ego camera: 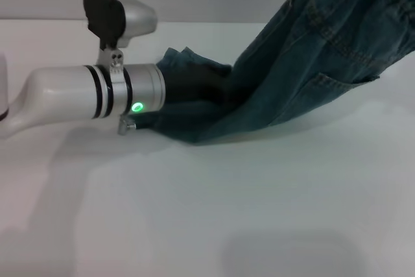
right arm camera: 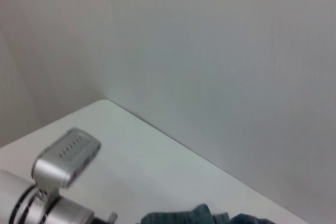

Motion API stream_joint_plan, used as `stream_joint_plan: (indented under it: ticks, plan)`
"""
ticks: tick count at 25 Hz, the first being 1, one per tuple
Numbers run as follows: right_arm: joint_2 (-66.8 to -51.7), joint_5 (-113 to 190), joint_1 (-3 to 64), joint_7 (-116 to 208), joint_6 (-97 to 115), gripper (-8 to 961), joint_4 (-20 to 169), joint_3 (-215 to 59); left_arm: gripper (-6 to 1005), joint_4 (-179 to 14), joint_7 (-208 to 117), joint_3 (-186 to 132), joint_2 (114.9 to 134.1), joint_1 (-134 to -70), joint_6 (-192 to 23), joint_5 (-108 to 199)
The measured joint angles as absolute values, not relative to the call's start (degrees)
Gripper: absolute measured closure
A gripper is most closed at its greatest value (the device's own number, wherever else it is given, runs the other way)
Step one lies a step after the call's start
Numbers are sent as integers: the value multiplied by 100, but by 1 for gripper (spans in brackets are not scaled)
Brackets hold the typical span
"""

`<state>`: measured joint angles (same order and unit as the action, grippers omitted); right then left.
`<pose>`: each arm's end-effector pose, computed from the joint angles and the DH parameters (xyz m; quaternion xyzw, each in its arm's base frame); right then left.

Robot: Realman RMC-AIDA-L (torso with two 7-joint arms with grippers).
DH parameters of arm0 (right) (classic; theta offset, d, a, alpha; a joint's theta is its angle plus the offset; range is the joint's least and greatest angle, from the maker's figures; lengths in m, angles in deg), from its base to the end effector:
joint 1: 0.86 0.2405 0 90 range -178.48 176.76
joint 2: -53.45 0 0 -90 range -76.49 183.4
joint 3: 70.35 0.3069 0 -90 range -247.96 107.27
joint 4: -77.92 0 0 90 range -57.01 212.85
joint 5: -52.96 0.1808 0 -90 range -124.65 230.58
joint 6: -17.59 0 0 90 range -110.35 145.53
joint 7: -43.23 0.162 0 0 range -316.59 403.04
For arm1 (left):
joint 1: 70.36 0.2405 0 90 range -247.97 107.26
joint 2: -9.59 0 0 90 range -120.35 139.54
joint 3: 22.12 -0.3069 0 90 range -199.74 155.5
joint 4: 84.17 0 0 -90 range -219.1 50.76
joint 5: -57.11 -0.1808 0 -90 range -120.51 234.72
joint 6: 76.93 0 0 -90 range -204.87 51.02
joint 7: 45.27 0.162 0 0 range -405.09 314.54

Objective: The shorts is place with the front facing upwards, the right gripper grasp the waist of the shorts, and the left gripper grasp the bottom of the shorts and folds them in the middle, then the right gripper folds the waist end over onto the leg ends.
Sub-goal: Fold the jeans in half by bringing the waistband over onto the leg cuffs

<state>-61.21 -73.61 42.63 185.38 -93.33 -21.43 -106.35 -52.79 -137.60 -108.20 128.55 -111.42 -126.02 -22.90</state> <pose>0.1368 0.3755 0.1187 -0.9253 0.2592 0.1277 0.2457 -0.2018 0.4084 -0.1166 -0.9252 -0.2724 -0.1961 0.1773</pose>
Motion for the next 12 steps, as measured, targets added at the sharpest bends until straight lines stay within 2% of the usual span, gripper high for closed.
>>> stream_joint_plan:
  ticks: [12]
  plan:
    - [-5973, -7322, 4617, 18425, -8947, 936, -1090, -10706, 172, -5135, -13756, -12066, 12868, -11073, -12700, -1312]
